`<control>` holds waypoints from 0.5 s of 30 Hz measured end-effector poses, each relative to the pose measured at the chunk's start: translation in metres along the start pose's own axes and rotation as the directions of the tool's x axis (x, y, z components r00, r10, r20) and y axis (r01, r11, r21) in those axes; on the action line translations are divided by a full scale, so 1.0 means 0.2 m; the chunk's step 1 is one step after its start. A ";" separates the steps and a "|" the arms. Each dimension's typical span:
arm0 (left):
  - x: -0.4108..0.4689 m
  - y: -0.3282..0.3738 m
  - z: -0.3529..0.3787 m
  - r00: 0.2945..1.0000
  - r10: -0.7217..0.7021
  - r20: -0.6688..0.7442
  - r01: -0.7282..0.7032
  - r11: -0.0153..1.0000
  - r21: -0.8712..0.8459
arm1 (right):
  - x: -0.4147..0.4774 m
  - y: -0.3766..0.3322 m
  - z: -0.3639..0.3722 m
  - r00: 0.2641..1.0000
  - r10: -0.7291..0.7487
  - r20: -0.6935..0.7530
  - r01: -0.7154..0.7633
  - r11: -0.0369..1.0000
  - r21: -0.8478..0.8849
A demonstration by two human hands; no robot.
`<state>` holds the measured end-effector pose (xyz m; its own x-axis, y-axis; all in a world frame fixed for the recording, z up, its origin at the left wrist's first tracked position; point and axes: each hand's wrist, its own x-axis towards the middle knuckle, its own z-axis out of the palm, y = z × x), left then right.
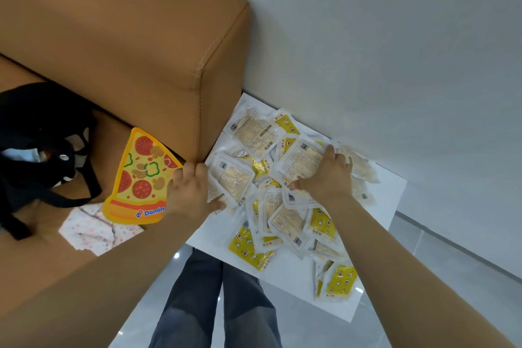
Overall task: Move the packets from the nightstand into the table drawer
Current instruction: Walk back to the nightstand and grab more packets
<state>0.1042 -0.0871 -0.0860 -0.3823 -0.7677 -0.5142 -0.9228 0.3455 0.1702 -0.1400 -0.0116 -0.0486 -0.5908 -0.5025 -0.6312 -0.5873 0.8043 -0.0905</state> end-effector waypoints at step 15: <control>0.06 0.17 -0.04 0.974 -0.203 0.098 0.225 0.916 -0.333 | -0.09 0.02 -0.04 0.996 0.084 0.025 -0.085 0.853 0.515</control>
<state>0.0672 -0.0885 -0.0795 -0.1801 -0.7654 -0.6178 -0.9467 -0.0356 0.3200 -0.1364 -0.0016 -0.0318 -0.6240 -0.4251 -0.6556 -0.1663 0.8921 -0.4201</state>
